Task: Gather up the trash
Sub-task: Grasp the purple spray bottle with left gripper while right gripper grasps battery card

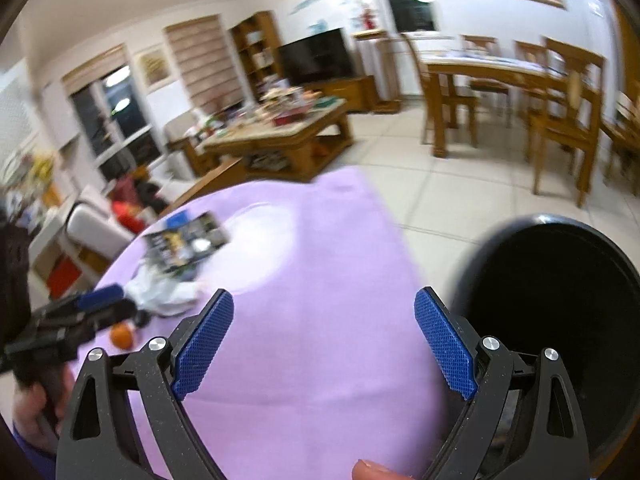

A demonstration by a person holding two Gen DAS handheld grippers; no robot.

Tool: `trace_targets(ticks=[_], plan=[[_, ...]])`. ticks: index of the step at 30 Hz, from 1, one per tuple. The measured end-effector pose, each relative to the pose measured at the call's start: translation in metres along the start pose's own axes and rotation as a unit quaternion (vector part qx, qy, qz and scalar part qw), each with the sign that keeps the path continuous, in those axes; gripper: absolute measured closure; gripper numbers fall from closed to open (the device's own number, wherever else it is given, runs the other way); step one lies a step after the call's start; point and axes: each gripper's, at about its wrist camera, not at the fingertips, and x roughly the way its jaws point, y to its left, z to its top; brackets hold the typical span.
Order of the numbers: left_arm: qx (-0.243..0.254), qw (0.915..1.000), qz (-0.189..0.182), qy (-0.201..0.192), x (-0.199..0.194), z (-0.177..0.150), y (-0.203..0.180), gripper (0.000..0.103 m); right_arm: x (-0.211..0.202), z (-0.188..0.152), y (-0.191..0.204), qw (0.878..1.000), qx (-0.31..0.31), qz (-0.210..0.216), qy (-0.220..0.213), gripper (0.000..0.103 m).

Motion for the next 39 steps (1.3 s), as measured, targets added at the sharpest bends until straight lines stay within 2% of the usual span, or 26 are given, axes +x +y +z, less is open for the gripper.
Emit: trace_targets(ticks=[4,7,11,15,18,19,21,25,27,29,31,34,39], plan=[[-0.043,0.9984,0.035,-0.003,-0.002,0.008,0.053,0.021,0.027,0.011,0.056,0.998,-0.05,0.022,0.009,0.013],[-0.069,0.996,0.054,0.017,0.009,0.015,0.083,0.031,0.051,0.02,0.101,0.995,-0.094,0.03,0.011,0.016],[-0.079,0.9935,0.066,0.049,0.032,0.025,0.105,0.04,0.081,0.027,0.136,0.991,-0.129,0.037,0.022,0.023],[-0.087,0.991,0.074,0.07,0.044,0.027,0.119,0.045,0.109,0.033,0.16,0.986,-0.157,0.039,0.037,0.026],[-0.092,0.9892,0.079,0.082,0.045,0.011,0.121,0.054,0.129,0.034,0.169,0.984,-0.171,0.03,0.049,0.033],[-0.089,0.989,0.087,0.08,0.046,0.012,0.122,0.057,0.135,0.034,0.169,0.983,-0.174,0.028,0.053,0.038],[-0.089,0.9888,0.09,0.078,0.046,0.014,0.123,0.06,0.146,0.033,0.17,0.982,-0.176,0.023,0.06,0.042],[-0.087,0.9882,0.104,0.071,0.044,0.015,0.125,0.071,0.16,0.032,0.169,0.98,-0.182,0.021,0.072,0.059],[-0.089,0.9884,0.103,0.068,0.044,0.015,0.127,0.072,0.165,0.032,0.167,0.98,-0.183,0.02,0.075,0.068],[-0.096,0.9887,0.096,0.064,0.042,0.015,0.127,0.072,0.167,0.032,0.166,0.98,-0.181,0.022,0.076,0.083],[-0.097,0.9888,0.094,0.062,0.041,0.014,0.13,0.072,0.166,0.032,0.166,0.981,-0.181,0.02,0.073,0.09],[-0.1,0.9889,0.092,0.06,0.038,0.013,0.134,0.072,0.162,0.033,0.161,0.982,-0.173,0.024,0.068,0.096],[-0.109,0.9891,0.088,0.045,0.025,0.007,0.14,0.072,0.145,0.035,0.156,0.986,-0.154,0.038,0.053,0.097]])
